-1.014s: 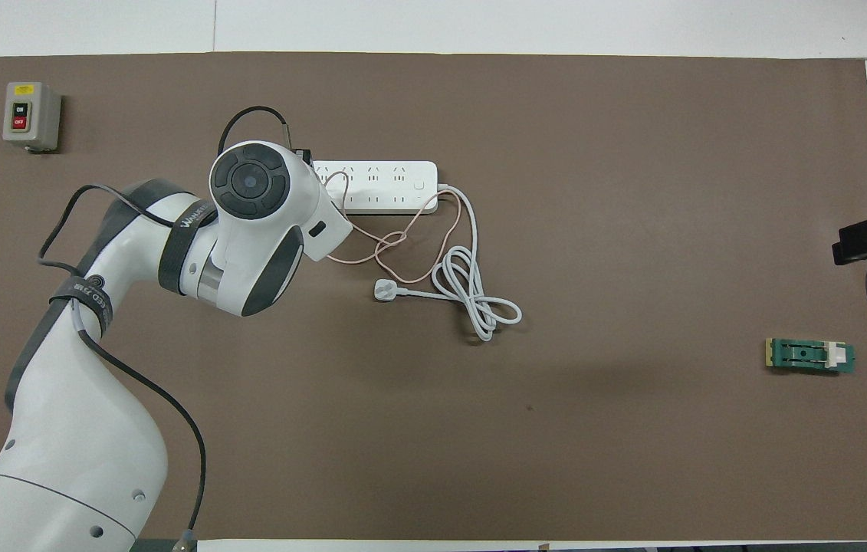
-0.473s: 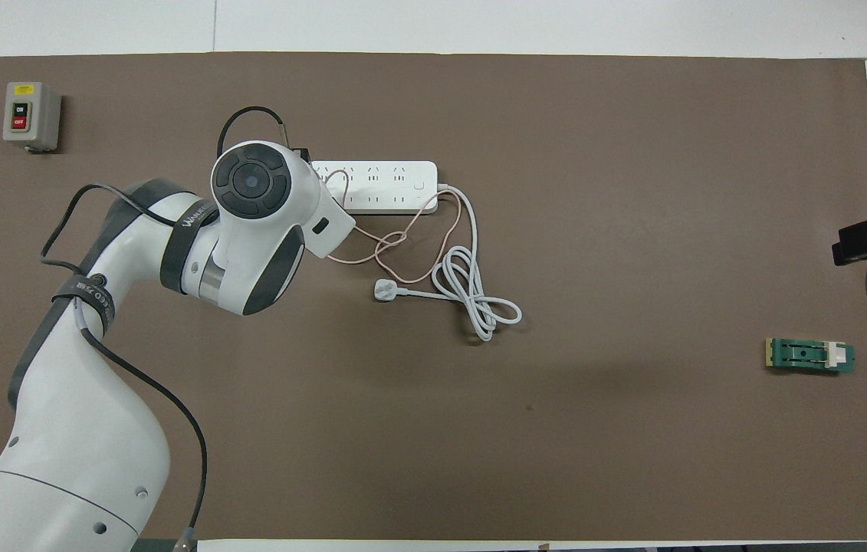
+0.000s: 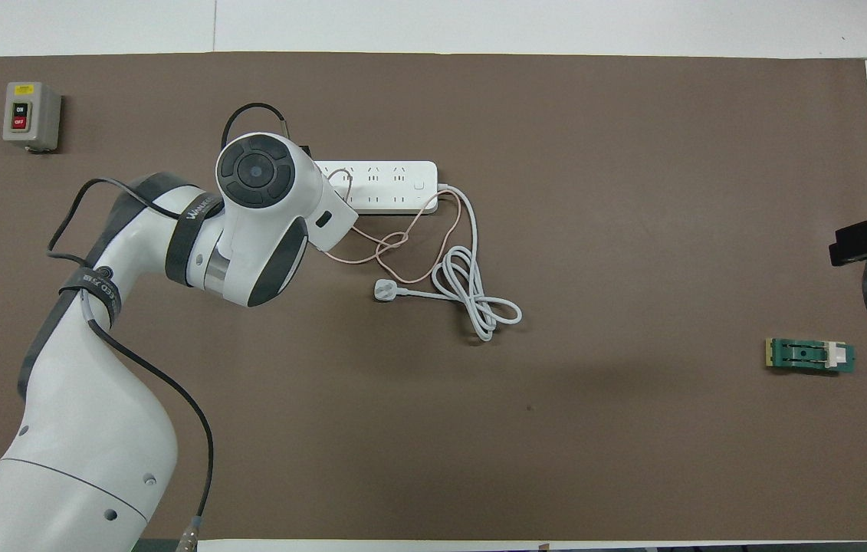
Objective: Plug charger into power strip
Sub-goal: 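Push the charger into the strip's end socket with the left gripper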
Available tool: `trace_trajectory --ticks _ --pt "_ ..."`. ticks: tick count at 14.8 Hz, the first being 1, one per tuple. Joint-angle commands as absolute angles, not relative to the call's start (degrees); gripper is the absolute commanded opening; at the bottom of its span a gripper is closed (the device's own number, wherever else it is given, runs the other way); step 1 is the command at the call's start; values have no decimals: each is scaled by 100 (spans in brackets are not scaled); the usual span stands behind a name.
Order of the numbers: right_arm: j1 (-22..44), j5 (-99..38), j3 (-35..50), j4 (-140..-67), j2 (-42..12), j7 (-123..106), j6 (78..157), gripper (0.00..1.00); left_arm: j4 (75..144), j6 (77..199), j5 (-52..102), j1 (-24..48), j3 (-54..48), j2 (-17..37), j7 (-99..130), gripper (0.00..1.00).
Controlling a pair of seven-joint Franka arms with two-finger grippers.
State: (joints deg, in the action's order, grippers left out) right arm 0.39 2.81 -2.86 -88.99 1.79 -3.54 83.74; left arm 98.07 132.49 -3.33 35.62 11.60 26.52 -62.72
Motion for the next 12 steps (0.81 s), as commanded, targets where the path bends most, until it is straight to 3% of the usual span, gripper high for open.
trace_trajectory --ticks 1,6,9,12 --pt "9 360 -255 -9079 334 -501 8420 100 9309 12552 96 3516 1160 2987 -6240 0" --pt "-9 360 -255 -9079 334 -492 8411 100 9045 12410 132 3261 906 3225 -6267 0" --pt "-9 360 -255 -9079 343 -492 8411 100 7932 11578 254 2823 433 3944 -6363 0" --pt "-9 360 -255 -9079 343 -492 8411 100 7796 11636 237 2698 290 4060 -6871 0"
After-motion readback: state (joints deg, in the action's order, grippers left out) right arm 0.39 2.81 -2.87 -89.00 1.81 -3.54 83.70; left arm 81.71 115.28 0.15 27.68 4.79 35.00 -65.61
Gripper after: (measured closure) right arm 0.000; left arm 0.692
